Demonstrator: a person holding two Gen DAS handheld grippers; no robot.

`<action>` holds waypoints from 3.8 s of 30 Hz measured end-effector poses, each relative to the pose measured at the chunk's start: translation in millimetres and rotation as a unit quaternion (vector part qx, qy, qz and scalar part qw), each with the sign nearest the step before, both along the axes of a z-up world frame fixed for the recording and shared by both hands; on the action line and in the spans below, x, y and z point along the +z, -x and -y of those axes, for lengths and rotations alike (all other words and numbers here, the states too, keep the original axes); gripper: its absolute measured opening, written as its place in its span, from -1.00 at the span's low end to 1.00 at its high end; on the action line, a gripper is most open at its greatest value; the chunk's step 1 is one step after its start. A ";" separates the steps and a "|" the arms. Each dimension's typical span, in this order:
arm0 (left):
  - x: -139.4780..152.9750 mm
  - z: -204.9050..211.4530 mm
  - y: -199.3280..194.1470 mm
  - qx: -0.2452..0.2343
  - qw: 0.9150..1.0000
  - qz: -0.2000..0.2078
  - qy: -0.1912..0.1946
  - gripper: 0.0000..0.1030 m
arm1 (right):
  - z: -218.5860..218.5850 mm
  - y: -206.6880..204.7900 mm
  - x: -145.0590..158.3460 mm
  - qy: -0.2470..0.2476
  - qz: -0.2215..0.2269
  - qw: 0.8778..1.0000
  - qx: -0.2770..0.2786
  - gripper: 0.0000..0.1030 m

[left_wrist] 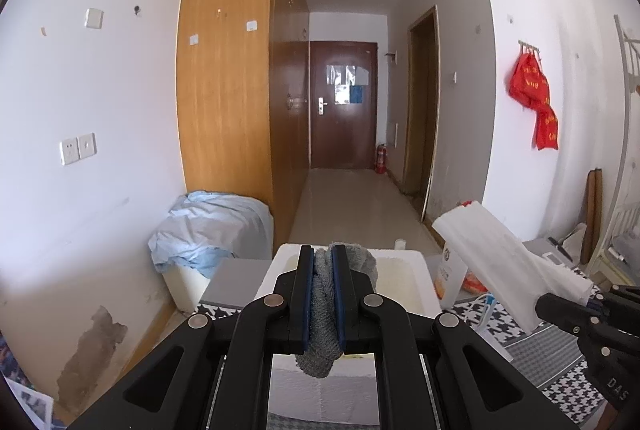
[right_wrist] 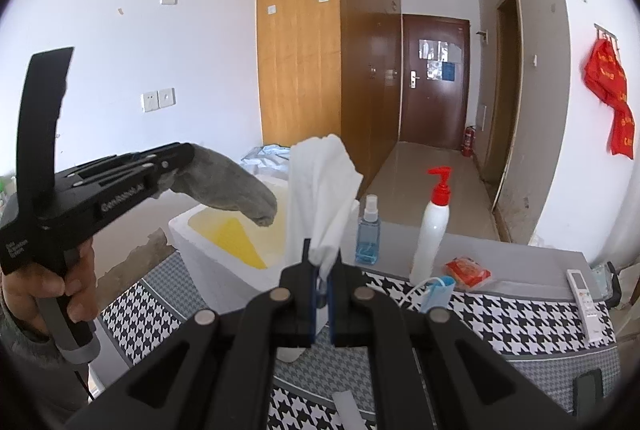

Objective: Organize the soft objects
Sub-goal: 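Carry the sock and mask over the white foam box, then open the left gripper to drop the sock while the right gripper drops the mask into the box, then move both tools back from the box toward the white plastic strip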

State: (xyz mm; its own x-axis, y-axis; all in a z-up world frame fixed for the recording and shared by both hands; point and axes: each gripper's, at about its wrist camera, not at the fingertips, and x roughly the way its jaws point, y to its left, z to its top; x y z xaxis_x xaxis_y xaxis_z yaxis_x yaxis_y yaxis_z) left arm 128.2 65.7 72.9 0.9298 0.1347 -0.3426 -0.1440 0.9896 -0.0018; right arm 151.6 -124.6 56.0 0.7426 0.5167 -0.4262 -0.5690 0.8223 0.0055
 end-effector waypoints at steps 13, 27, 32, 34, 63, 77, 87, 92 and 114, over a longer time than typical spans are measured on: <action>-14.5 -0.6 -26.5 -0.006 0.999 -0.033 0.008 -0.81 | -7.6 -8.7 -3.3 0.014 -0.009 1.000 -0.010 -0.88; -17.5 -17.8 -26.2 -0.004 0.999 -0.021 0.037 0.74 | -18.5 -14.6 -2.4 0.027 -0.014 0.999 -0.020 -0.88; -15.5 -28.6 -17.4 0.017 0.999 -0.004 0.042 0.97 | -25.6 -17.8 -1.9 0.030 -0.016 0.999 -0.016 -0.88; -15.1 -32.2 -15.3 0.016 0.999 -0.006 0.043 0.97 | -29.6 -19.5 -2.1 0.032 -0.018 0.999 -0.015 -0.88; -17.2 -60.5 16.1 0.053 0.998 0.013 0.033 0.98 | -76.9 -39.5 -5.7 0.047 -0.031 0.998 0.007 -0.88; -23.6 -69.9 20.8 0.064 0.997 0.009 0.033 0.98 | -93.6 -49.5 -10.0 0.050 -0.047 0.997 0.018 -0.88; -26.2 -75.9 27.7 0.074 0.997 0.007 0.036 0.98 | -101.6 -66.9 -19.6 0.049 -0.077 0.996 0.012 -0.61; -28.0 -76.2 27.0 0.073 0.997 0.003 0.034 0.98 | -97.4 -64.3 -17.7 0.035 -0.067 0.997 0.003 0.34; -19.7 -47.7 33.7 0.044 0.999 0.011 0.024 0.98 | -58.3 -45.8 -5.6 0.026 -0.043 0.999 -0.007 0.43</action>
State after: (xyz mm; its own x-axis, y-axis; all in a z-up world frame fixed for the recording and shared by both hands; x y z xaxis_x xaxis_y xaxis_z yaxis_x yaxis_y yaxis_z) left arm 94.5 113.4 53.2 0.9224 0.2001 -0.3303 -0.2298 0.9718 -0.0530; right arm 197.4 -66.4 50.4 0.7092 0.4826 -0.5140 -0.5569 0.8305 0.0113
